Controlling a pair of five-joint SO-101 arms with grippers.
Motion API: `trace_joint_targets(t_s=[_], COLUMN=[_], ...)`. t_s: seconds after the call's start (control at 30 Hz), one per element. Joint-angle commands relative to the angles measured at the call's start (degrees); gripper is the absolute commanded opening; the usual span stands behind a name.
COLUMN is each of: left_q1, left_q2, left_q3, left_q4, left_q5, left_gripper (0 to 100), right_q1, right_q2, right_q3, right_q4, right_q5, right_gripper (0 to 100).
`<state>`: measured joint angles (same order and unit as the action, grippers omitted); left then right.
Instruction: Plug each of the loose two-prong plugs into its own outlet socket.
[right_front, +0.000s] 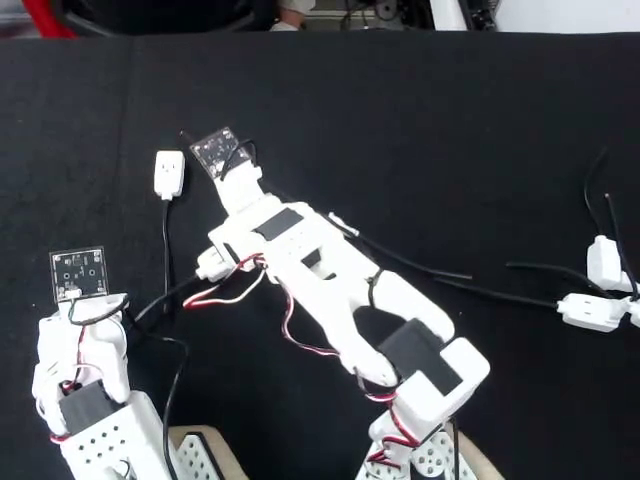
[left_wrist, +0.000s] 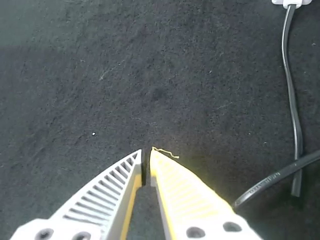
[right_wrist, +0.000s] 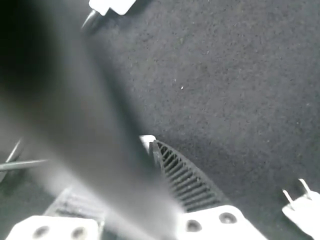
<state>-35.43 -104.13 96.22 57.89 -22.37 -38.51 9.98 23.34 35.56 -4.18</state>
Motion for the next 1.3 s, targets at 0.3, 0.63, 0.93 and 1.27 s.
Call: trace_joint_targets(t_s=[0.3,0.63,0.93,1.27], left_q1=[-0.48,-0.40,-0.48,-0.48], left_q2=[-0.44,-0.44,-0.44,-0.44], left_q3=[1.10,1.10,1.10,1.10], left_q4=[0.18,0.18,0.18,0.18], left_q5=[0.62,0.62,0.62,0.62], left_gripper=[4,4,4,4], right_q1=[-3.52,3.16,16.97,49.58], right_q2=[5.14,-1.63,-11.38,-31.69], right_q3=[-3.74,-3.56,7.96,31.60], right_q4=[2.55,19.52,24.26,16.00], right_q5=[2.20,4.57,15.30,36.75], right_gripper=[1.1,1.1,1.1,1.1])
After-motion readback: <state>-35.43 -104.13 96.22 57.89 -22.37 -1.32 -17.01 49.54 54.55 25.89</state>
